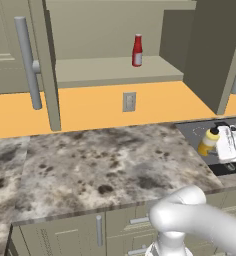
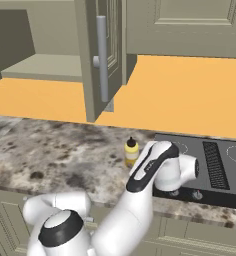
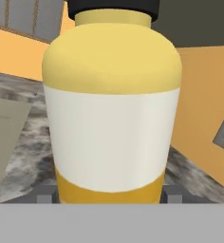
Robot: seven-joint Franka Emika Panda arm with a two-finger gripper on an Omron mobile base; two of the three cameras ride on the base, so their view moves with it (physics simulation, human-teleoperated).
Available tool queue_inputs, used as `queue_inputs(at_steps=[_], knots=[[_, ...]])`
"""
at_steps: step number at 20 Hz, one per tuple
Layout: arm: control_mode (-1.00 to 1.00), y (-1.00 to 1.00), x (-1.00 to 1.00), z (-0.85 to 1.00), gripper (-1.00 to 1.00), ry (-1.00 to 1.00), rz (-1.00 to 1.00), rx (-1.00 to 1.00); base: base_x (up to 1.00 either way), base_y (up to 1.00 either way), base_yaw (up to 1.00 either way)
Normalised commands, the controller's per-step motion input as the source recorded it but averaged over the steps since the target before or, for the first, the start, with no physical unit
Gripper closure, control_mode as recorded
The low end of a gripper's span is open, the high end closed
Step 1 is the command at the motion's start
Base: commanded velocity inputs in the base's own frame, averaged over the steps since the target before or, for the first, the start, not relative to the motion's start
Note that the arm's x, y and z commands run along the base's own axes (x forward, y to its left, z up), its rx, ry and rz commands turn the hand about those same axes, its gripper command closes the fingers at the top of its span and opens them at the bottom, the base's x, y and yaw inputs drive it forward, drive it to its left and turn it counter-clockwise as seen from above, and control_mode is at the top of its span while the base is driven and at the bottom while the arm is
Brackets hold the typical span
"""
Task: Take 2 condiments from the cabinet and move them on the counter near the stove.Make sure the condiments are lined up with each other, next to each other.
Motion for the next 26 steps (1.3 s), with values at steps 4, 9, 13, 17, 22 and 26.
queue_inputs(at_steps=[4,9,13,17,22,26], knots=[[-1.0,-0.15,0.31,-0.37,1.0,0.02,-0.01,-0.02,0.0,0.0,0.0],[-1.0,-0.15,0.09,-0.35,1.0,0.03,0.0,0.0,0.0,0.0,0.0],[-1.0,-0.1,0.09,-0.26,1.0,0.07,0.0,0.0,0.0,0.0,0.0],[-1.0,-0.01,0.23,-0.23,1.0,0.08,0.0,0.0,0.0,0.0,0.0],[-1.0,-0.01,0.17,-0.24,1.0,0.11,0.0,0.0,0.0,0.0,0.0],[-1.0,-0.03,0.23,-0.28,1.0,0.06,0.0,0.0,0.0,0.0,0.0]])
